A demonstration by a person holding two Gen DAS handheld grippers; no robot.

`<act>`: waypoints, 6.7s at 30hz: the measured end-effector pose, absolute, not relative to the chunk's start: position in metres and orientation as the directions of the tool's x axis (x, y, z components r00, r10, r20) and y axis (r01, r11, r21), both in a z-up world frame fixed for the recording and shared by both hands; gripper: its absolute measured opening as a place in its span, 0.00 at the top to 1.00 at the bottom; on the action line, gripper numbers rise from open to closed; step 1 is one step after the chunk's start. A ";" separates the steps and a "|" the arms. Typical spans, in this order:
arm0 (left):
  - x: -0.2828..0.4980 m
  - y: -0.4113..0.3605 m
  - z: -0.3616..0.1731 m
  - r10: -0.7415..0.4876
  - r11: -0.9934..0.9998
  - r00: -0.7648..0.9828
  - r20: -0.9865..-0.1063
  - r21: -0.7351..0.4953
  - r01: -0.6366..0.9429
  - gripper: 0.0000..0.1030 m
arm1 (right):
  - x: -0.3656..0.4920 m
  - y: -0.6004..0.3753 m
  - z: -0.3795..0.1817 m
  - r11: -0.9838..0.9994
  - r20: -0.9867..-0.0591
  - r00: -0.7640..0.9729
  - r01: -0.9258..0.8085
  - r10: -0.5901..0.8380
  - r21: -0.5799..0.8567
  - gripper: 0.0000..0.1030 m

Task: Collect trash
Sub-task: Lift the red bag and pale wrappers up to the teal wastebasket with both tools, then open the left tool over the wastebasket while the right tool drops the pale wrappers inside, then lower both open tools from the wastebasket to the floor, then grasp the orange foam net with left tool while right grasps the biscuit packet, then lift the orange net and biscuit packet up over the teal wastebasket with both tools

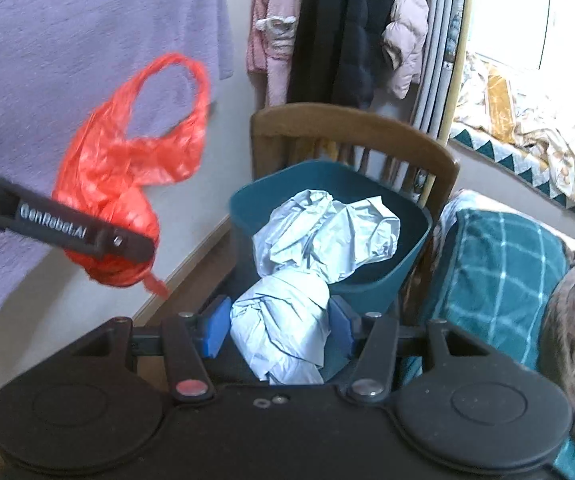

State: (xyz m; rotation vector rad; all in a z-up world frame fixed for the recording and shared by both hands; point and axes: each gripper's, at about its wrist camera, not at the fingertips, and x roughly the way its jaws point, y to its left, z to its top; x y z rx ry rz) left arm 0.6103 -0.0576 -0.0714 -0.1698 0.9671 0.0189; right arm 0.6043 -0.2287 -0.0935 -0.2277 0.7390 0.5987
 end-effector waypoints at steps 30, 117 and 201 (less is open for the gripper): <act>0.770 -0.111 -0.196 -0.023 0.988 0.335 -0.942 -0.073 -0.138 0.43 | 0.738 -0.205 -0.189 0.776 -0.796 0.473 -0.631 0.377 -0.008 0.49; 0.477 0.114 -0.601 0.074 0.922 0.332 -0.940 -0.062 -0.381 0.01 | 0.529 -0.210 -0.613 0.952 -0.912 0.331 -0.260 0.244 0.160 0.08; 0.502 0.099 -0.413 -0.246 0.961 0.701 -0.669 -0.261 0.088 0.77 | 0.501 -0.188 -0.387 0.815 -0.659 0.552 -0.555 0.511 0.166 0.68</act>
